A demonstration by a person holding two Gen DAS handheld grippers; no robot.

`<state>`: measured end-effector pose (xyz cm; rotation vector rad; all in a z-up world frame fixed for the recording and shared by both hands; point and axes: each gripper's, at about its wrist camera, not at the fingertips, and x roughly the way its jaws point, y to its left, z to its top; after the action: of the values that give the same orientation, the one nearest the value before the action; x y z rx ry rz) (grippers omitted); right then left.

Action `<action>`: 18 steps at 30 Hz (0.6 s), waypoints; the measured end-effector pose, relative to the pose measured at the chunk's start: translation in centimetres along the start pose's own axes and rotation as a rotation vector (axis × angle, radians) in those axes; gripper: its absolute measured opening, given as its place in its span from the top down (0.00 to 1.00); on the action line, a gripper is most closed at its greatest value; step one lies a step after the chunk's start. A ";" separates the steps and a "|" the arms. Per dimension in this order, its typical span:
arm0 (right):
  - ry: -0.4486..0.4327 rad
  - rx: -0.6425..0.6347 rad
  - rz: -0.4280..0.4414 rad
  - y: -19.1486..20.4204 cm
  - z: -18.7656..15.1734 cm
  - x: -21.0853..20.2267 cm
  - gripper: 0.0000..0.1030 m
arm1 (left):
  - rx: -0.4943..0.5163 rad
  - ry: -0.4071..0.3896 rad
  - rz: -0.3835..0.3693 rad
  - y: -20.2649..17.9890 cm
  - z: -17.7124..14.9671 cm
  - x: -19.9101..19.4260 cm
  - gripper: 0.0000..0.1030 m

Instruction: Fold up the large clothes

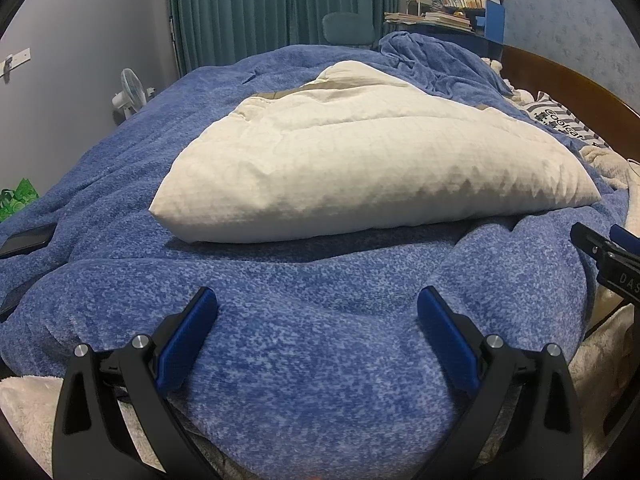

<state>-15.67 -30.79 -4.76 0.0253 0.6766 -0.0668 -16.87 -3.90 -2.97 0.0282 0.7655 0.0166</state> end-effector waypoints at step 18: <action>0.001 -0.001 0.000 -0.3 -0.1 0.0 0.06 | 0.005 0.003 -0.005 -0.1 -0.1 0.2 0.06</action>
<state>-15.81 -31.05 -4.85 0.0242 0.6776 -0.0669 -16.82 -3.95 -3.21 0.0305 0.7688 0.0100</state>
